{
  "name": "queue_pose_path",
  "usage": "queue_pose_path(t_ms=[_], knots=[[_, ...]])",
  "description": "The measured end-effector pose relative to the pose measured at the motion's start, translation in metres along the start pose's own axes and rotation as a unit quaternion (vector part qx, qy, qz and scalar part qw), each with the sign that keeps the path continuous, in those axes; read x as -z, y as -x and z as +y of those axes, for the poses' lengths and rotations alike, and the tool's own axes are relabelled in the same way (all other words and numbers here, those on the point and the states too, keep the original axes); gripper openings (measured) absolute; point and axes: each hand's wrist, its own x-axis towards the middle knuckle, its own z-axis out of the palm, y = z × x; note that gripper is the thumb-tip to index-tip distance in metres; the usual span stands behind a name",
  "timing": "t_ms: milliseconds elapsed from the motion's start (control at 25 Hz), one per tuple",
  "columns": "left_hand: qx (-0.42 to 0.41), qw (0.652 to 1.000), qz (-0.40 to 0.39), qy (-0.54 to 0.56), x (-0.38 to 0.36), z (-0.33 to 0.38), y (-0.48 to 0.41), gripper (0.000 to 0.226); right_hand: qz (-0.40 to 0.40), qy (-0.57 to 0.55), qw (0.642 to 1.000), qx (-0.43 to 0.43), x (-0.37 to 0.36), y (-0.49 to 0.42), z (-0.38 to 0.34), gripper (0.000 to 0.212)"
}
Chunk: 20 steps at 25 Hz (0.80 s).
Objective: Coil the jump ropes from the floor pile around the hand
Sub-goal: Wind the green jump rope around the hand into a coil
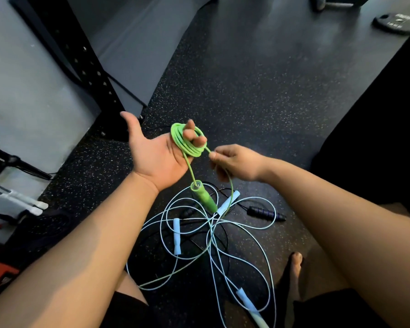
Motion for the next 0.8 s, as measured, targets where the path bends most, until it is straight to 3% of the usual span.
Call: queue_pose_path(t_ms=[120, 200, 320, 480, 600, 800], knots=[[-0.079, 0.996, 0.049, 0.016, 0.005, 0.004, -0.003, 0.118, -0.098, -0.020, 0.994, -0.040, -0.014, 0.001, 0.001, 0.032], [-0.108, 0.991, 0.074, -0.009, 0.006, 0.004, -0.006, 0.118, -0.096, -0.035, 0.994, -0.039, -0.013, 0.001, -0.004, 0.034], [-0.103, 0.978, 0.140, -0.119, 0.010, 0.001, -0.011, 0.118, -0.070, -0.043, 0.996, -0.025, -0.007, -0.001, -0.018, 0.032], [-0.041, 0.931, 0.182, -0.313, 0.017, -0.008, -0.017, 0.114, -0.065, 0.064, 0.995, 0.034, -0.001, 0.001, -0.035, 0.024], [0.027, 0.903, 0.146, -0.404, 0.023, -0.017, -0.020, 0.119, -0.023, 0.143, 0.986, 0.087, 0.005, 0.003, -0.043, 0.028], [0.171, 0.879, -0.007, -0.445, 0.012, -0.023, -0.009, 0.128, 0.048, 0.127, 0.979, 0.149, 0.024, 0.006, -0.042, 0.033]])
